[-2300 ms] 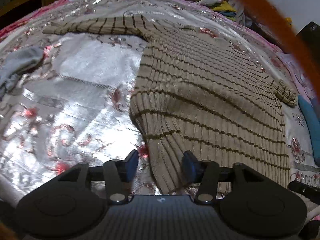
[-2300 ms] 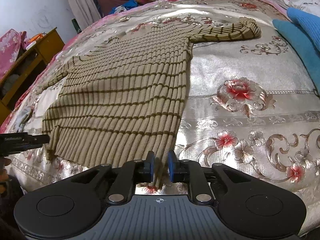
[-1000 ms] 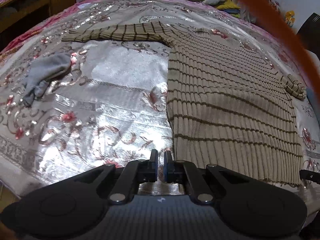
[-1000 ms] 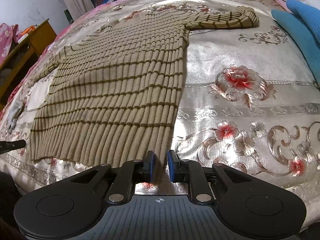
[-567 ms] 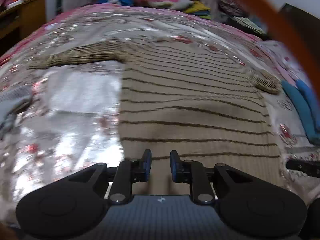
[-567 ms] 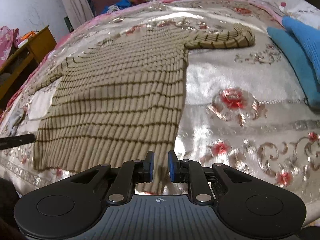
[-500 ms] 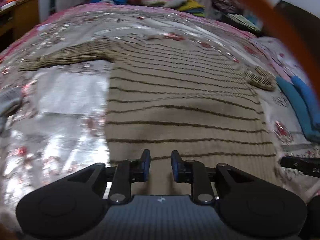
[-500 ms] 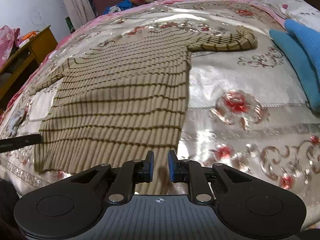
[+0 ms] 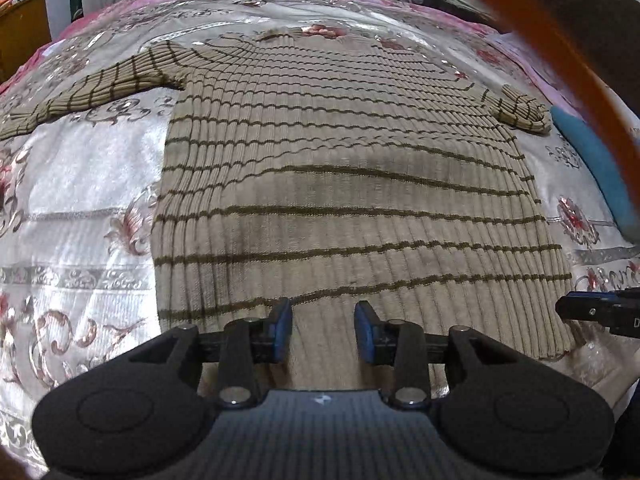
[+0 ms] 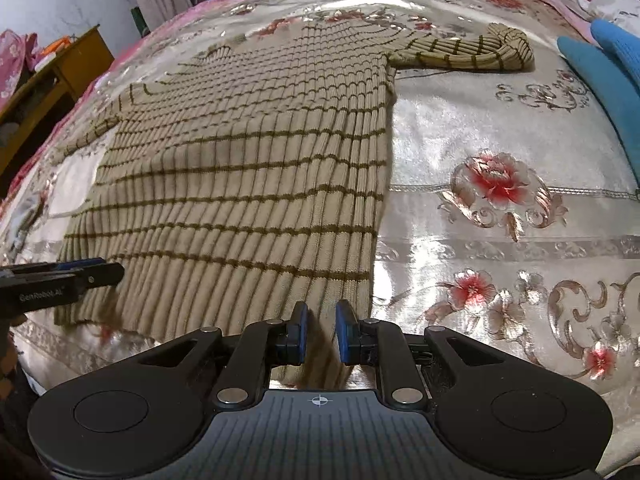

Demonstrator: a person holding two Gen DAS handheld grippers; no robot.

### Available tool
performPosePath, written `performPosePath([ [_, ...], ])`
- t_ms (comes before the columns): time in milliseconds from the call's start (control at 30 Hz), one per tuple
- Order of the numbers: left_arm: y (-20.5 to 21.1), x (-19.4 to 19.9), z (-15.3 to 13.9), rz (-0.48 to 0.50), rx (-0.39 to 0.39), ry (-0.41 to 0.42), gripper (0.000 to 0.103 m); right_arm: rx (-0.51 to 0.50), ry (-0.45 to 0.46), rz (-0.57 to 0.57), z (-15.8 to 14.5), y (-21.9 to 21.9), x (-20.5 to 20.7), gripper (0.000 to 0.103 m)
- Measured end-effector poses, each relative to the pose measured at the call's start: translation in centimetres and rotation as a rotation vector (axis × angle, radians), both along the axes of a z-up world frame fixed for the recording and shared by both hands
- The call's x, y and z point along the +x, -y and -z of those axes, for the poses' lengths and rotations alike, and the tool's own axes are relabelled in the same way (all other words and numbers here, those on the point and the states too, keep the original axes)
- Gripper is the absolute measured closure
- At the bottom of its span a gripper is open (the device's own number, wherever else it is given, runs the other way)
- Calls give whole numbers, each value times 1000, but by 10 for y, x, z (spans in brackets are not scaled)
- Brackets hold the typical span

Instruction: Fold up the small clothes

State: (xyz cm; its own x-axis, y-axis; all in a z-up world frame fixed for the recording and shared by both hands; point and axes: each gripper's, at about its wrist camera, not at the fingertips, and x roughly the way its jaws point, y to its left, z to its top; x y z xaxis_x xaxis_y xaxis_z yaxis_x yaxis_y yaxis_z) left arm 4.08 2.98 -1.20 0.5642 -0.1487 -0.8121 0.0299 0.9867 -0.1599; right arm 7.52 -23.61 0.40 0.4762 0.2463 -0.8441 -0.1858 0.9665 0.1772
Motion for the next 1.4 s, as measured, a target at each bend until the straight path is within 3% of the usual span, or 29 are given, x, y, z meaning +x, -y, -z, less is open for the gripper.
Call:
performPosePath([
  [233,-10,-4,-4,-19,-40,2,53,21,11,48,-10,10,1,85],
  [367,-29,-12,-17,-67,-53,51,50,30,45,93,-15,22,-1,67],
  [467,-44,-14,-18,-113,-32,61,45,24,31,108,-9,25,4,67],
  [633,-53,-16,-6,-143,-34,30,46,77,-4,84,1,17,4,67],
  [733,-51,-16,-5,-141,-19,30,67,65,-6,56,3,10,3,72],
  [767,-51,-15,-5,-139,-22,21,81,57,-9,48,3,9,2,84],
  [800,-52,-14,-3,-137,-35,4,89,58,-19,42,2,9,3,93],
  [1000,-59,-25,1,-134,-48,-41,91,47,-41,18,-5,13,-4,99],
  [1267,-59,-31,-6,-106,41,-42,92,-11,-51,15,-11,26,-9,100],
  [1400,-62,-32,-11,-100,34,-43,92,3,-63,30,-13,34,-6,97],
])
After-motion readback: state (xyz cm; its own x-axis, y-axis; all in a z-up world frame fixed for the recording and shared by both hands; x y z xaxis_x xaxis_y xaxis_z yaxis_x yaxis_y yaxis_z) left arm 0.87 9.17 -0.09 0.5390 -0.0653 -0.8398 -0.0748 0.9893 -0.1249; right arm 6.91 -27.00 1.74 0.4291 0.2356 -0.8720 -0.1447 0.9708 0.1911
